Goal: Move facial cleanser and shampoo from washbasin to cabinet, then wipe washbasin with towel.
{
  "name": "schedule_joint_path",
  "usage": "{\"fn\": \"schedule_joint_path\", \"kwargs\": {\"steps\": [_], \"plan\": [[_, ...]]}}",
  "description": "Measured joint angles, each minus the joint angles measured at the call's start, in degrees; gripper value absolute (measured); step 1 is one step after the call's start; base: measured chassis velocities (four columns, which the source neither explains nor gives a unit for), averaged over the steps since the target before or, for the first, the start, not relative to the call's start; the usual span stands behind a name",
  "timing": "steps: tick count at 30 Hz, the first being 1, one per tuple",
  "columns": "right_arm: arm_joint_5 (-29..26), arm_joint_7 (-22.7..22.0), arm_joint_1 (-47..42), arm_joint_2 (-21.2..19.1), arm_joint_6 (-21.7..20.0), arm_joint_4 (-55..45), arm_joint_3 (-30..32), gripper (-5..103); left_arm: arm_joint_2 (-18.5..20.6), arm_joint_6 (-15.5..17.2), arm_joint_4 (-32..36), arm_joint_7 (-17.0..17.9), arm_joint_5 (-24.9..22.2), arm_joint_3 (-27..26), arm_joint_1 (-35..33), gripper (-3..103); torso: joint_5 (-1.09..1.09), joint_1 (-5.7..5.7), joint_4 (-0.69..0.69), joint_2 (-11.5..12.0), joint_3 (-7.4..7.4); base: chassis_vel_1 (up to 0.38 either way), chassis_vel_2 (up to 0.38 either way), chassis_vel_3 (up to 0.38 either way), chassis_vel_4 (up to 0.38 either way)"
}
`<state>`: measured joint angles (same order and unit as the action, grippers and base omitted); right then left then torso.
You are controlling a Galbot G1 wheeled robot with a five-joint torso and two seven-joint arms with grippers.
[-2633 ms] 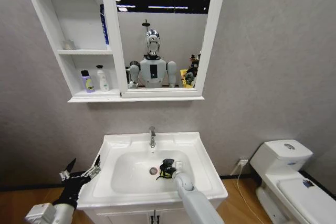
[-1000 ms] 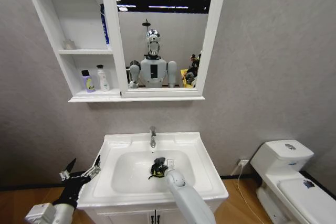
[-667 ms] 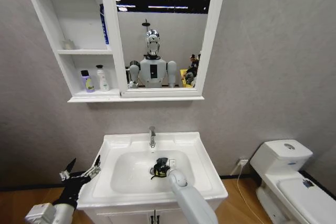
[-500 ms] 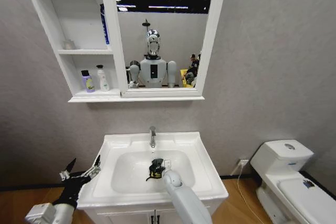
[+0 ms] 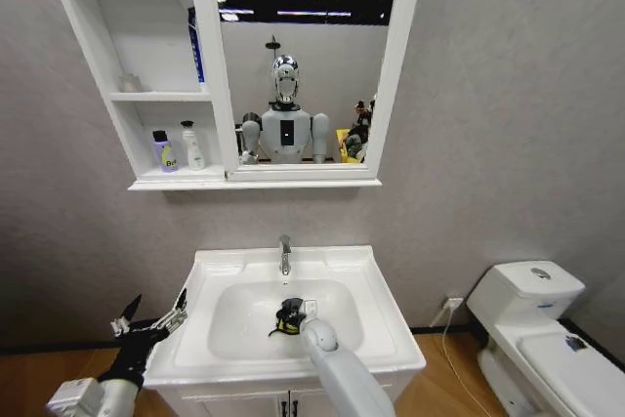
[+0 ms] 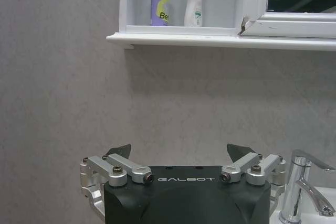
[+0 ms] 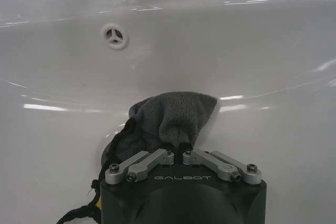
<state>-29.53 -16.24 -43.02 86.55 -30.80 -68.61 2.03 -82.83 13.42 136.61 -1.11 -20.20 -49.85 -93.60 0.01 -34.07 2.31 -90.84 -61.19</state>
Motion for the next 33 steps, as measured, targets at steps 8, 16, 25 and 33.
{"fn": "schedule_joint_path", "kwargs": {"steps": [8,16,25,33], "plan": [[-0.73,-0.57,-0.08,-0.03,-1.12,-0.29,-0.27,2,0.0,0.0,0.0,0.0,0.0,0.0,0.0,100,-0.01,0.0,0.0,0.0,0.0,0.0,0.0,0.0,0.0],[1.6,1.57,3.5,5.49,1.84,8.26,-1.27,2,0.0,0.0,0.0,0.0,0.0,0.0,0.0,100,-0.01,0.01,-0.03,0.0,0.01,0.0,0.0,0.0,0.0],[1.88,2.8,5.76,5.8,2.81,11.75,-0.05,2,0.0,0.0,0.0,0.0,0.0,0.0,0.0,100,0.01,0.03,-0.06,-0.02,0.01,0.0,0.0,0.0,0.0],[1.9,2.95,3.69,1.66,2.7,7.06,2.5,2,0.0,0.0,0.0,0.0,0.0,0.0,0.0,100,0.0,0.0,0.0,0.0,0.0,0.0,0.0,0.0,0.0]]}}
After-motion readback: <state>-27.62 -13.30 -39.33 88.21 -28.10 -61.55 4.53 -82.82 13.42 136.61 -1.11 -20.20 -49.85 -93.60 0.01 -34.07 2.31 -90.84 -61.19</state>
